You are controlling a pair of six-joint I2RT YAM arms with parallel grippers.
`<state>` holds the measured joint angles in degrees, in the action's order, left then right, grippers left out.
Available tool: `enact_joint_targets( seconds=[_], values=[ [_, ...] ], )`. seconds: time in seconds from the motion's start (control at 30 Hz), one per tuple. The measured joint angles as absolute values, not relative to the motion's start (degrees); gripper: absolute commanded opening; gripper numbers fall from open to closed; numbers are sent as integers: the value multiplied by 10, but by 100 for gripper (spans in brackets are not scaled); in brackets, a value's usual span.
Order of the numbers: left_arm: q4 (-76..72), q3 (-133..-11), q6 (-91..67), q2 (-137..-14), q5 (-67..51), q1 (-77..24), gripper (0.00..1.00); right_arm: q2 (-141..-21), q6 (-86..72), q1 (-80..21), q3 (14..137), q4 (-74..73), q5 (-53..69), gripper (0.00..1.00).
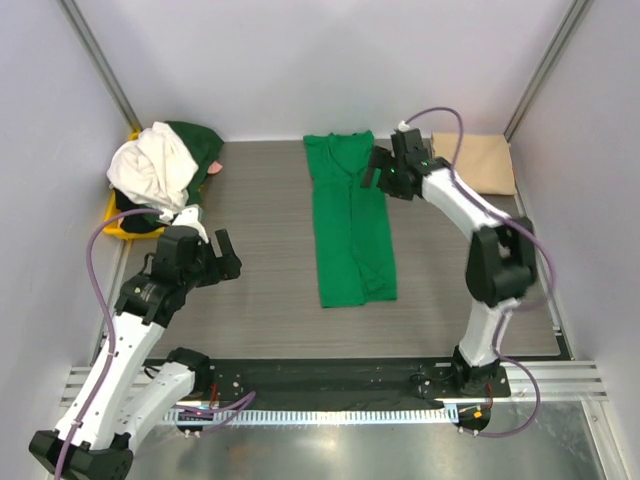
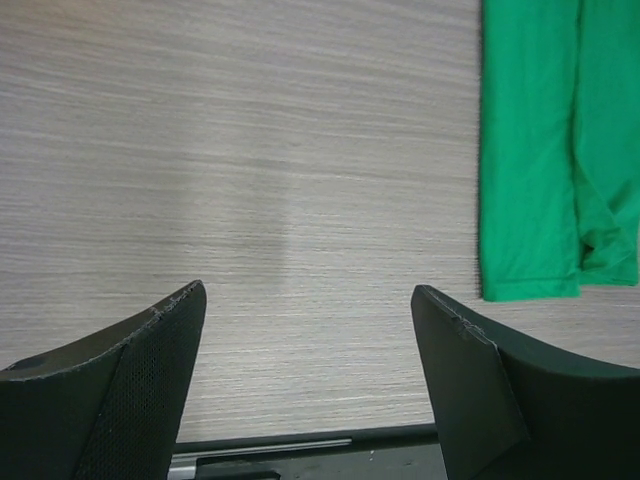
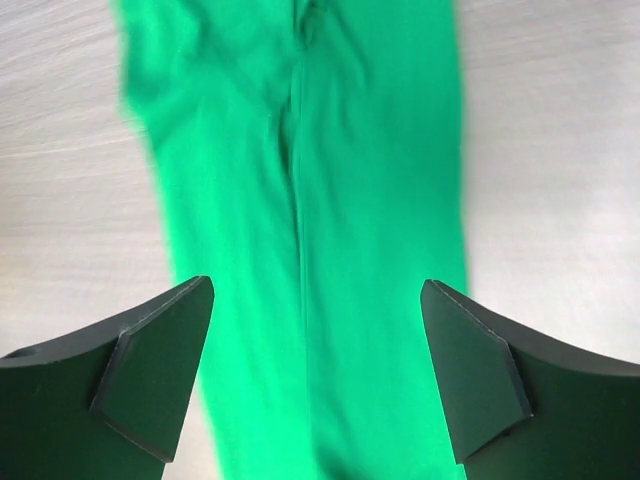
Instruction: Fold and stack the t-shirts
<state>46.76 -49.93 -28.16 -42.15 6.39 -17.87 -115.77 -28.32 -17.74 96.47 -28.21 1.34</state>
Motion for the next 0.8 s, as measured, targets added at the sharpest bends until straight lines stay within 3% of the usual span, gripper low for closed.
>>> enact_joint_targets(
  seconds=[0.17,0.27,0.43,0.8],
  values=[
    [470,-500,-281,-453,64,-179,84,-891,-310,-180,709,-236,15,84],
    [470,-499,-281,-446,64,-179,84,-821,-326,-192,591,-210,31,84],
    [470,-499,-281,-428,64,-179,84,-846,-337,-235,496,-213,38,79],
    [470,-500,-282,-425,67,-179,84,-876,-347,-282,488,-182,33,76]
  ],
)
